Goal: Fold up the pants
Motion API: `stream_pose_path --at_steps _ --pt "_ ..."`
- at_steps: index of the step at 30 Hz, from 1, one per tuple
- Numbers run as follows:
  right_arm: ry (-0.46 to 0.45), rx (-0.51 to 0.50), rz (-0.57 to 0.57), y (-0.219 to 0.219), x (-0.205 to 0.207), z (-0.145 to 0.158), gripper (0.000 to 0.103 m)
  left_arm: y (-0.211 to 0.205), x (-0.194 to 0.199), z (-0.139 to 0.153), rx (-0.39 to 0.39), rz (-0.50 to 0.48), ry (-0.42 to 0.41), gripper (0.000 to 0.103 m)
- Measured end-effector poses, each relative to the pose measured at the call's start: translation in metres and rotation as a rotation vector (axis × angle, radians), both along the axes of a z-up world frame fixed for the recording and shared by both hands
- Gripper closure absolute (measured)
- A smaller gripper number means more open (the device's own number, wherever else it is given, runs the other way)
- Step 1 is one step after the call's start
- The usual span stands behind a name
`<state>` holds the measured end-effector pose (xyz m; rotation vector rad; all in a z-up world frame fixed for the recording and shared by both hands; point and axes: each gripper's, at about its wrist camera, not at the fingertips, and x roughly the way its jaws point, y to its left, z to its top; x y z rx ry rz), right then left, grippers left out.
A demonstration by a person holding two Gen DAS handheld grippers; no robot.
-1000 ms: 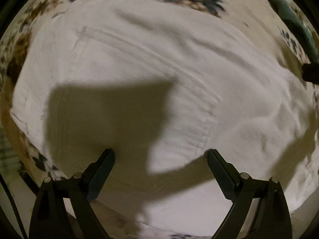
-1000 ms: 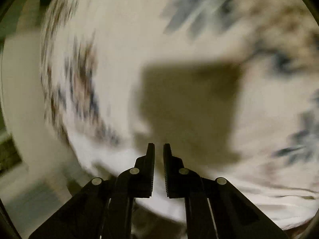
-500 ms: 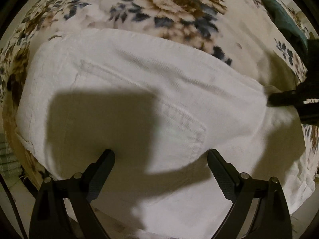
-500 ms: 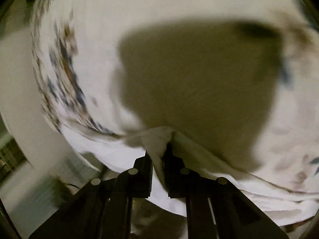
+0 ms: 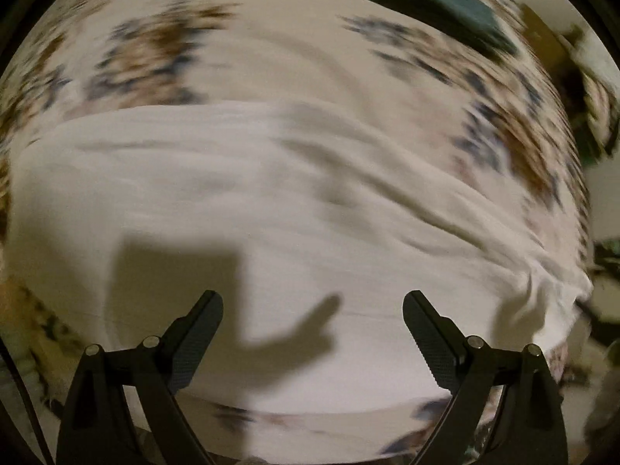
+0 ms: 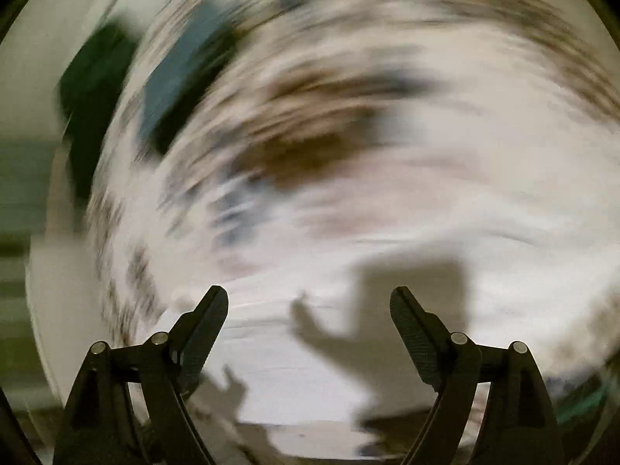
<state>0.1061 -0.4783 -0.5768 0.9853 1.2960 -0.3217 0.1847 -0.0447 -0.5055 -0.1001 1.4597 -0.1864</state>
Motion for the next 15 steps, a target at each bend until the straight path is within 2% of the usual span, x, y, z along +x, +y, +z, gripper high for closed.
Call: stream_pose_path --at_steps 1,2,3,6,9,11,13,15 --pt "0.035 -0.008 -0.084 -0.029 -0.035 -0.009 0.015 -0.017 -0.003 -0.001 -0.011 -0.024 0.000 0.008" --pt "0.049 -0.014 -0.135 -0.036 -0.056 -0.017 0.015 -0.037 -0.005 -0.004 -0.022 -0.048 0.005 0.008" --pt "0.063 -0.014 -0.204 -0.060 -0.086 -0.028 0.015 -0.053 -0.006 -0.010 -0.038 -0.070 0.018 0.008" --pt "0.032 0.072 -0.349 -0.096 -0.144 -0.070 0.015 -0.105 -0.011 -0.027 -0.083 -0.120 0.059 0.008" --pt "-0.035 0.164 -0.435 -0.102 -0.167 -0.111 0.015 -0.146 -0.027 -0.034 -0.064 -0.191 0.048 0.008" --pt "-0.123 0.201 -0.477 -0.102 -0.171 -0.125 0.015 -0.163 -0.031 -0.040 -0.052 -0.219 0.046 0.008" --pt "-0.215 0.186 -0.477 -0.103 -0.169 -0.124 0.015 -0.171 -0.037 -0.051 -0.036 -0.239 0.059 0.008" --pt "-0.273 0.154 -0.448 -0.105 -0.165 -0.116 0.021 -0.174 -0.038 -0.063 -0.010 -0.252 0.069 0.008"
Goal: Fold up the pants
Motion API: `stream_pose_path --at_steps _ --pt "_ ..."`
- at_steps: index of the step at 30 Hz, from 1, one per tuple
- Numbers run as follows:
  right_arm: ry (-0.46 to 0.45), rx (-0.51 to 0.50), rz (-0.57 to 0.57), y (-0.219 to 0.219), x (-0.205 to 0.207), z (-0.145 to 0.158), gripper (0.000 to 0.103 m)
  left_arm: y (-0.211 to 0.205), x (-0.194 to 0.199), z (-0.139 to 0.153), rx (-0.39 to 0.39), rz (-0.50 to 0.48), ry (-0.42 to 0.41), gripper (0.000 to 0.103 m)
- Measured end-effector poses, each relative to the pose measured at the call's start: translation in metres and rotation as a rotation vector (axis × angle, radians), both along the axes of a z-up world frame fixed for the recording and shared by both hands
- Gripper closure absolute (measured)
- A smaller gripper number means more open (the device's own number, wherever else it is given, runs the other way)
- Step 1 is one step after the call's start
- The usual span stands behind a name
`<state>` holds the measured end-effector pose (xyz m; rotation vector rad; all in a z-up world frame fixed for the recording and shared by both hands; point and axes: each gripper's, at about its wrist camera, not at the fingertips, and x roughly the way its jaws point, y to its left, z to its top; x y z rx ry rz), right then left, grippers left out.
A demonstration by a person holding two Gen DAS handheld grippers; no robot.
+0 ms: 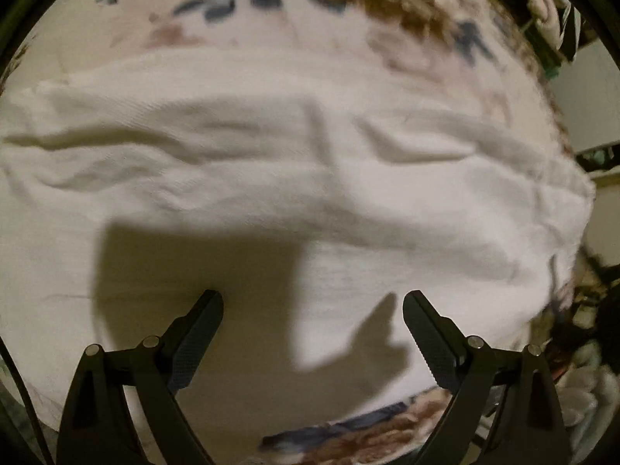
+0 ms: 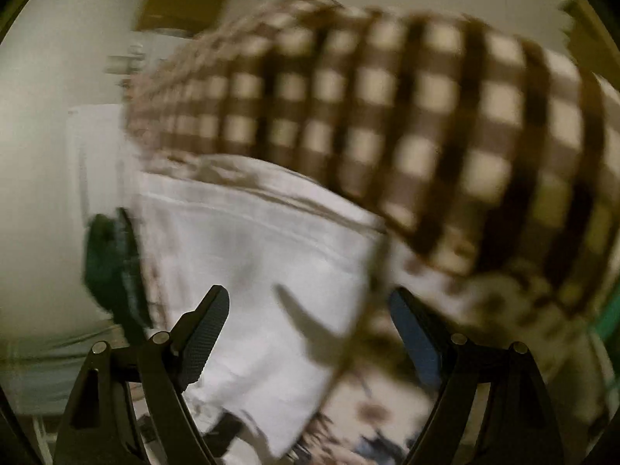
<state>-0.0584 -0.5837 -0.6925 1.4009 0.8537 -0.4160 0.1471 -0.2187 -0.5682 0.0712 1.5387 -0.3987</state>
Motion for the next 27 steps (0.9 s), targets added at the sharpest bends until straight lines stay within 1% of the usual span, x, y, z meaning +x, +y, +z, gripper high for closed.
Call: stream_pose_path --at_steps 1,2,3,4,6,7,8,10,11,12,13,14,15,16,17,18,19,20,21,22,23,24,25,26,27 --pt "0.003 -0.020 0.015 -0.001 0.004 0.002 0.021 0.000 0.001 -0.003 -0.011 -0.005 -0.001 0.001" --pt "0.029 -0.018 0.038 -0.001 0.008 -0.004 0.021 -0.001 0.002 -0.006 -0.035 -0.009 0.001 0.000" --pt "0.041 -0.008 0.051 0.000 0.011 -0.010 0.021 -0.002 0.003 -0.007 -0.035 -0.011 0.002 0.000" --pt "0.028 -0.007 0.041 -0.001 0.010 -0.013 0.019 -0.001 0.004 -0.008 -0.034 -0.010 0.004 0.000" --pt "-0.026 0.033 0.005 -0.008 0.009 -0.017 0.019 -0.002 0.007 -0.009 -0.025 -0.004 0.015 0.000" --pt "-0.090 0.059 -0.001 -0.011 0.010 -0.016 0.019 -0.004 0.009 -0.009 -0.016 -0.003 0.024 0.000" --pt "-0.148 0.075 0.006 -0.010 0.013 -0.016 0.019 -0.005 0.012 -0.009 -0.012 0.001 0.028 0.000" --pt "-0.217 0.065 0.041 -0.008 0.015 -0.009 0.020 -0.006 0.015 -0.011 -0.011 0.016 0.036 0.000" --pt "-0.225 0.044 0.077 -0.007 0.018 -0.008 0.020 -0.003 0.016 -0.010 -0.011 0.024 0.038 0.000" --pt "-0.192 0.041 0.106 -0.006 0.020 -0.013 0.020 0.003 0.016 -0.010 -0.010 0.030 0.040 0.000" --pt "-0.169 0.053 0.124 -0.004 0.020 -0.022 0.020 0.000 0.018 -0.012 -0.006 0.033 0.041 0.000" --pt "-0.168 0.082 0.131 -0.002 0.020 -0.033 0.020 -0.002 0.020 -0.013 -0.001 0.034 0.041 0.000" --pt "-0.183 0.072 0.121 -0.001 0.020 -0.033 0.021 -0.005 0.020 -0.013 0.004 0.033 0.040 0.000" --pt "-0.204 0.077 0.125 -0.001 0.023 -0.032 0.021 -0.009 0.021 -0.014 0.011 0.027 0.038 0.000" --pt "-0.252 0.103 0.136 -0.001 0.018 -0.029 0.024 -0.013 0.021 -0.015 0.022 0.012 0.035 0.000" --pt "-0.322 0.118 0.144 0.001 0.021 -0.023 0.032 -0.016 0.021 -0.015 0.028 0.002 0.033 0.000" --pt "-0.380 0.105 0.160 0.004 0.023 -0.013 0.035 -0.019 0.021 -0.016 0.033 -0.011 0.030 0.000" --pt "-0.396 0.083 0.179 0.005 0.022 -0.009 0.035 -0.033 0.021 -0.020 0.036 -0.020 0.028 0.000" --pt "-0.368 0.040 0.206 0.007 0.025 -0.007 0.035 -0.034 0.022 -0.020 0.034 -0.025 0.029 0.000" --pt "-0.300 0.013 0.220 0.009 0.026 -0.015 0.035 -0.034 0.023 -0.020 0.028 -0.028 0.031 0.000" --pt "-0.242 0.029 0.225 0.010 0.028 -0.028 0.035 -0.032 0.023 -0.019 0.020 -0.028 0.036 0.000" --pt "-0.209 0.062 0.215 0.011 0.028 -0.039 0.035 -0.025 0.020 -0.017 0.015 -0.026 0.040 0.000" --pt "-0.235 0.088 0.175 0.010 0.024 -0.046 0.036 -0.025 0.023 -0.017 0.006 -0.019 0.049 0.000" --pt "-0.273 0.111 0.150 0.008 0.023 -0.044 0.035 -0.013 0.022 -0.015 -0.001 -0.014 0.054 0.000" --pt "-0.326 0.142 0.131 0.007 0.024 -0.042 0.035 -0.011 0.025 -0.015 -0.011 -0.002 0.061 0.000"
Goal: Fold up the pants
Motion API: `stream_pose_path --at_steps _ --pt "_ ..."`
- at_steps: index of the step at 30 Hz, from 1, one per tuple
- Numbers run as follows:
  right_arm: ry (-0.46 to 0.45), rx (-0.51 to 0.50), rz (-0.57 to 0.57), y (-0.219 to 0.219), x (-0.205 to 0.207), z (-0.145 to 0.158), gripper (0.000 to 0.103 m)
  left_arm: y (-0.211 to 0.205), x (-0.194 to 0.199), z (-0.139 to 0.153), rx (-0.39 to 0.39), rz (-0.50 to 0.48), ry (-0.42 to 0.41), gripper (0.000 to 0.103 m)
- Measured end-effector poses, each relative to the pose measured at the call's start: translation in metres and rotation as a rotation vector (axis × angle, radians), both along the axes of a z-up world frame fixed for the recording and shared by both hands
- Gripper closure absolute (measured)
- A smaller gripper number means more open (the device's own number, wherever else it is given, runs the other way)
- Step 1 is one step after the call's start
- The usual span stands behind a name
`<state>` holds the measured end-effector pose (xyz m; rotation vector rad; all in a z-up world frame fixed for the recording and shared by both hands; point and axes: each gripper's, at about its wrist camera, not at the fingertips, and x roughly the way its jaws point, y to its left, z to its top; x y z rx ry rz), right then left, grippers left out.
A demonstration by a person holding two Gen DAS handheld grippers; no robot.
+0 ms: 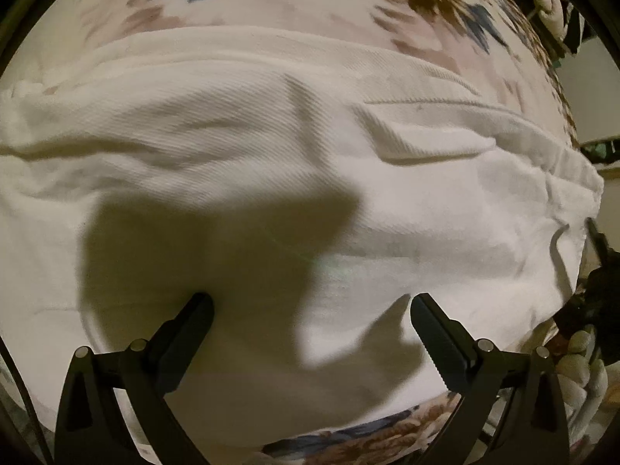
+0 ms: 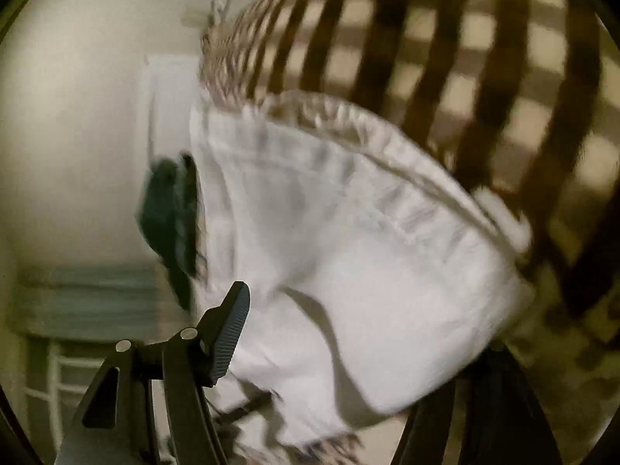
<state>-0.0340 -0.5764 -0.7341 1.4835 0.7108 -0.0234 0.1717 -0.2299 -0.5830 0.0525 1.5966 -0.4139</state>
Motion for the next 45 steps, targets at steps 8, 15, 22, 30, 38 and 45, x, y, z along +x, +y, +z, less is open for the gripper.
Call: stream_pose_path --at_steps 8,15,22,30,38,45 --pt "0.046 -0.025 0.190 0.044 0.012 -0.007 0.035 0.029 0.011 0.002 -0.073 0.089 0.035 0.000" --pt "-0.027 -0.001 -0.106 0.025 -0.007 -0.014 0.036 0.028 0.015 0.004 -0.069 0.063 0.023 0.000" --pt "0.122 -0.115 -0.064 0.021 0.008 -0.012 0.096 0.031 0.004 0.003 -0.011 0.055 0.018 0.000" --pt "0.166 -0.300 -0.033 0.039 0.023 0.051 0.097 0.032 0.018 0.026 0.025 0.143 0.014 0.000" --pt "0.110 -0.647 0.214 0.138 0.087 0.181 0.097 0.151 0.006 0.104 -0.100 0.280 -0.083 0.000" --pt "0.022 -0.747 0.555 0.333 0.157 0.191 0.097 0.274 0.005 0.111 -0.053 0.426 -0.139 0.000"
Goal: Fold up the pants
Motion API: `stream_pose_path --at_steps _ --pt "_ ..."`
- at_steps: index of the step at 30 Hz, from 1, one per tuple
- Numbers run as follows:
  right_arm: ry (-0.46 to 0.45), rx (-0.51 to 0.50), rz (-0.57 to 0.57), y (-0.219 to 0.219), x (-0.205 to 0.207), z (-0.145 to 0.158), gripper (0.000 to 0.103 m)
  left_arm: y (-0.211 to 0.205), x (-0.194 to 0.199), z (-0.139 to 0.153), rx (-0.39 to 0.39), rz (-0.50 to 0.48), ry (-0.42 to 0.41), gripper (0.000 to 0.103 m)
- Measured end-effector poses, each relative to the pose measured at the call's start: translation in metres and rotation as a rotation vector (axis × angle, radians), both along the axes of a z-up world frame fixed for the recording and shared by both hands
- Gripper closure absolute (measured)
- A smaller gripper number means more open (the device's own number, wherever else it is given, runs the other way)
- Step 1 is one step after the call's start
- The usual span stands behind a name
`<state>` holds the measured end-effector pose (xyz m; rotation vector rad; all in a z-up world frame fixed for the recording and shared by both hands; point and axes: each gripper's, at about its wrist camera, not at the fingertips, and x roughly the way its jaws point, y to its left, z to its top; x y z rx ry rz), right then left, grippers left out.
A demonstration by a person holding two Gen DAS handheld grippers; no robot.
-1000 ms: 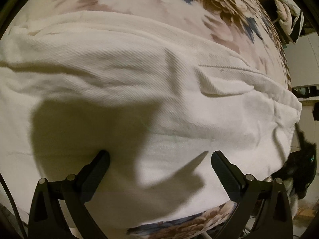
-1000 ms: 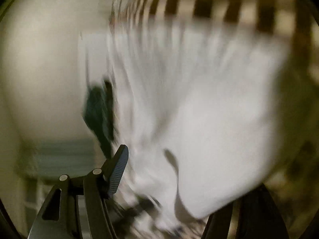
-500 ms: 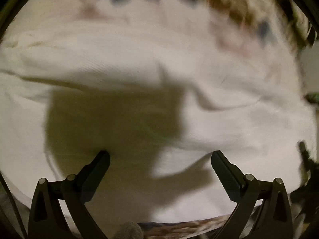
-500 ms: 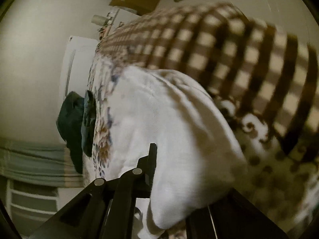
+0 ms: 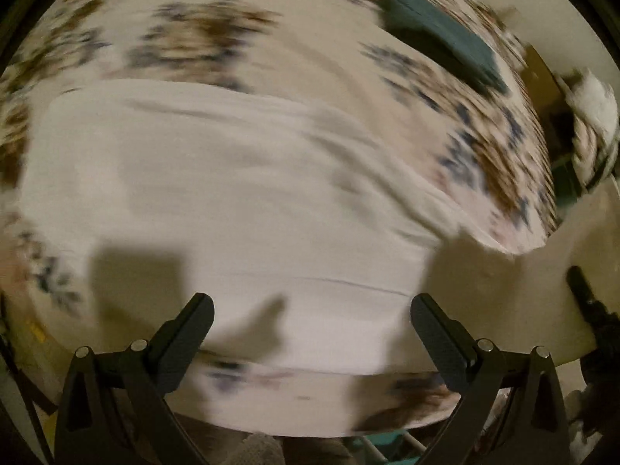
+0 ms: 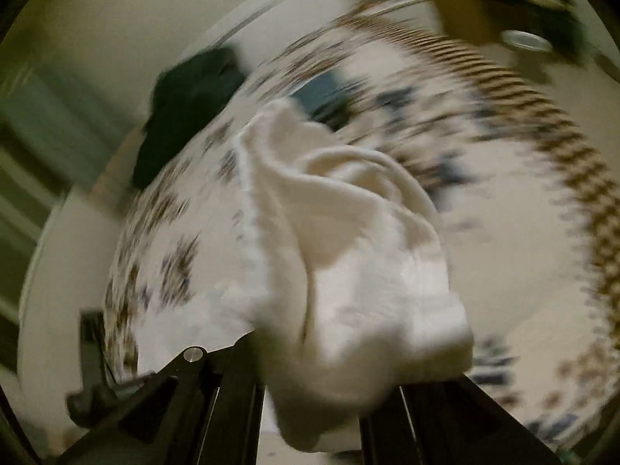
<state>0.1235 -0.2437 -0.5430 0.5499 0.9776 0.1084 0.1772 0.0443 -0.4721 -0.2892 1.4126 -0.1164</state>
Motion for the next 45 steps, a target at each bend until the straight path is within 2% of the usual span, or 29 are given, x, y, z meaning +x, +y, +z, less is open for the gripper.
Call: stream_pose_path --at_steps 2,5,6,8,9,11,12,13,15,18,21,22,25,26,27,28,29,31,34,38,40,41,43,45 --pt "0.045 -0.010 0.111 0.070 0.012 -0.030 0.097 0.030 0.002 -0.009 0.037 0.038 -0.004 0.000" --pt "0.126 -0.055 0.235 0.151 0.031 -0.079 0.097 0.074 0.001 -0.025 0.047 0.100 0.009 0.000" --pt "0.170 -0.067 0.272 0.177 0.034 -0.099 0.097 0.085 0.001 -0.030 0.044 0.115 0.015 0.000" --pt "0.313 -0.105 0.327 0.212 0.044 -0.138 0.087 0.095 0.002 -0.040 0.021 0.133 0.025 0.000" --pt "0.343 -0.101 0.332 0.216 0.044 -0.145 0.078 0.100 0.003 -0.042 0.005 0.142 0.029 0.000" --pt "0.347 0.025 0.328 0.208 0.050 -0.149 0.049 0.115 0.001 -0.038 -0.045 0.152 0.018 0.000" --pt "0.350 0.103 0.310 0.199 0.051 -0.141 0.019 0.117 0.002 -0.036 -0.052 0.152 0.012 0.000" --pt "0.338 0.143 0.301 0.193 0.048 -0.134 0.010 0.116 0.004 -0.034 -0.071 0.149 0.004 0.000" --pt "0.307 0.194 0.274 0.171 0.042 -0.107 0.010 0.108 0.011 -0.033 -0.108 0.142 -0.001 0.000" --pt "0.331 0.119 0.179 0.127 0.037 -0.084 0.010 0.082 0.026 -0.034 -0.149 0.097 -0.014 0.000" --pt "0.375 0.059 0.108 0.091 0.034 -0.087 0.010 0.042 0.037 -0.043 -0.100 -0.032 -0.014 0.000" --pt "0.402 0.052 0.080 0.079 0.033 -0.089 0.010 0.025 0.040 -0.049 -0.065 -0.086 0.005 0.000" --pt "0.449 0.061 0.013 0.050 0.028 -0.097 0.010 -0.002 0.045 -0.069 -0.023 -0.169 0.052 0.000" --pt "0.452 0.059 0.005 0.046 0.025 -0.099 0.010 -0.010 0.048 -0.076 -0.016 -0.193 0.043 0.007" --pt "0.456 0.044 0.000 0.044 0.023 -0.103 0.010 -0.014 0.049 -0.080 -0.011 -0.208 0.034 0.020" --pt "0.460 0.037 -0.007 0.040 0.023 -0.106 0.010 -0.017 0.053 -0.088 0.010 -0.218 0.038 0.061" --pt "0.462 0.039 -0.012 0.038 0.023 -0.106 0.010 -0.014 0.056 -0.093 -0.017 -0.211 0.051 0.074" --pt "0.468 0.030 -0.029 0.033 0.021 -0.112 0.010 -0.002 0.062 -0.092 -0.095 -0.161 0.041 0.081" --pt "0.493 -0.007 -0.031 0.033 0.024 -0.126 0.010 0.007 0.064 -0.094 -0.133 -0.127 0.043 0.081" --pt "0.611 -0.083 0.000 0.030 0.024 -0.153 0.010 0.023 0.062 -0.099 -0.209 -0.061 0.073 0.074" --pt "0.717 -0.175 0.033 0.029 0.020 -0.168 0.010 0.029 0.056 -0.096 -0.197 -0.051 0.067 0.069" --pt "0.783 -0.182 0.063 0.027 0.014 -0.178 0.010 0.030 0.053 -0.094 -0.180 -0.056 0.056 0.064" --pt "0.807 -0.122 0.055 0.018 0.003 -0.183 0.010 0.034 0.045 -0.090 -0.150 -0.065 0.052 0.059" --pt "0.836 -0.134 0.086 0.015 -0.002 -0.182 0.010 0.039 0.039 -0.089 -0.163 -0.058 0.053 0.058"
